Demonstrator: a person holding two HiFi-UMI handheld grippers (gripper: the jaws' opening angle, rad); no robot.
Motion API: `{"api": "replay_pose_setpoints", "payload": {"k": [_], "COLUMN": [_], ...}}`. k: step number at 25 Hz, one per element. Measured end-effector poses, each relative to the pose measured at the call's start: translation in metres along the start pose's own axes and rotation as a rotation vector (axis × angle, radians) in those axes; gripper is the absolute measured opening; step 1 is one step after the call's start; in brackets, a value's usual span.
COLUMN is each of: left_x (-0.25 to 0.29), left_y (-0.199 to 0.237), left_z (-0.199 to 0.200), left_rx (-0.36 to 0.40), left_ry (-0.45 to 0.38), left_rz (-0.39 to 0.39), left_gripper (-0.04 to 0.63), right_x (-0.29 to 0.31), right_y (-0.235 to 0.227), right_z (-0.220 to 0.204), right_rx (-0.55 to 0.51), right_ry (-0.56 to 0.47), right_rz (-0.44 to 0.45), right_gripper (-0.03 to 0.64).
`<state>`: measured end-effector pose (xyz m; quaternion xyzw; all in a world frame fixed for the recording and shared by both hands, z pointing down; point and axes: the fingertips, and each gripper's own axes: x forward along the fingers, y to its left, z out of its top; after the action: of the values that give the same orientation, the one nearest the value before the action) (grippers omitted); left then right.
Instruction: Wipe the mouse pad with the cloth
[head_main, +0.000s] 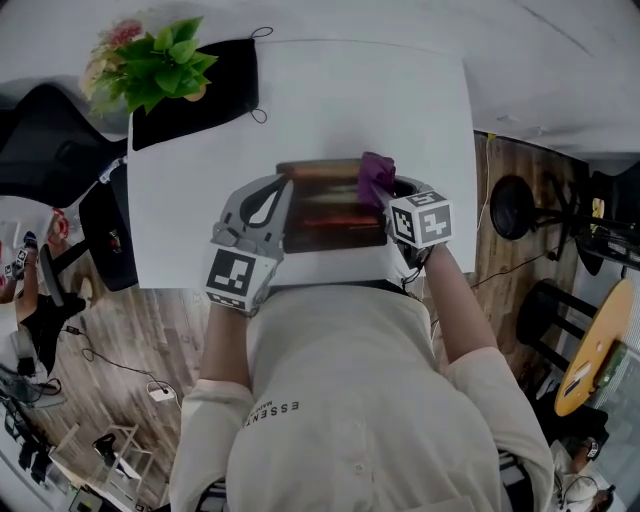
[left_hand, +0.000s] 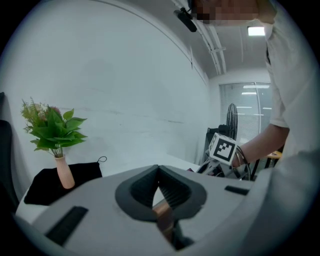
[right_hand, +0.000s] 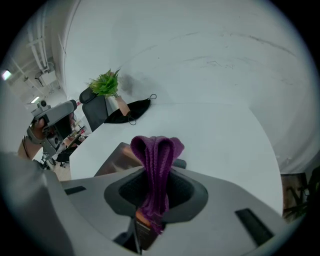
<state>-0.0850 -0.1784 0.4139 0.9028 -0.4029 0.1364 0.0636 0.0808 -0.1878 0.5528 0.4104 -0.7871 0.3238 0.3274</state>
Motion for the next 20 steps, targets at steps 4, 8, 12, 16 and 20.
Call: {"api": "replay_pose_setpoints", "payload": {"k": [4,8,12,16,20], "left_x": [-0.020,-0.043,-0.065,-0.084,-0.097], "left_y": [0.014,0.027,0.039,0.049,0.056], "left_z": [-0.006,-0.016,-0.030,-0.042,-0.048], "left_rx": [-0.004,-0.007,-0.009,-0.020,-0.033], "left_ry": [0.005,0.017,0.032,0.039,0.043], "left_rz": [0.011,0.022,0.034,0.038,0.036], "left_gripper": [0.002,0.002,0.001,0.002,0.002], "right_x": [0.011,0.028,0.047,0.062,0.074], "right_y": [0.045,0.095,0.141,0.172,0.187], "right_z": [0.004,0.002,-0.004,-0.009,-0.014], "right_rx": [-0.019,-0.047,-0.082,-0.088,-0.082], "right_ry": [0.015,0.038,0.069,0.097,0.111], "right_rz": [0.039,0.099,0.151,0.178,0.178], "right_gripper": [0.094,0.094,0.094,0.094,0.094]}}
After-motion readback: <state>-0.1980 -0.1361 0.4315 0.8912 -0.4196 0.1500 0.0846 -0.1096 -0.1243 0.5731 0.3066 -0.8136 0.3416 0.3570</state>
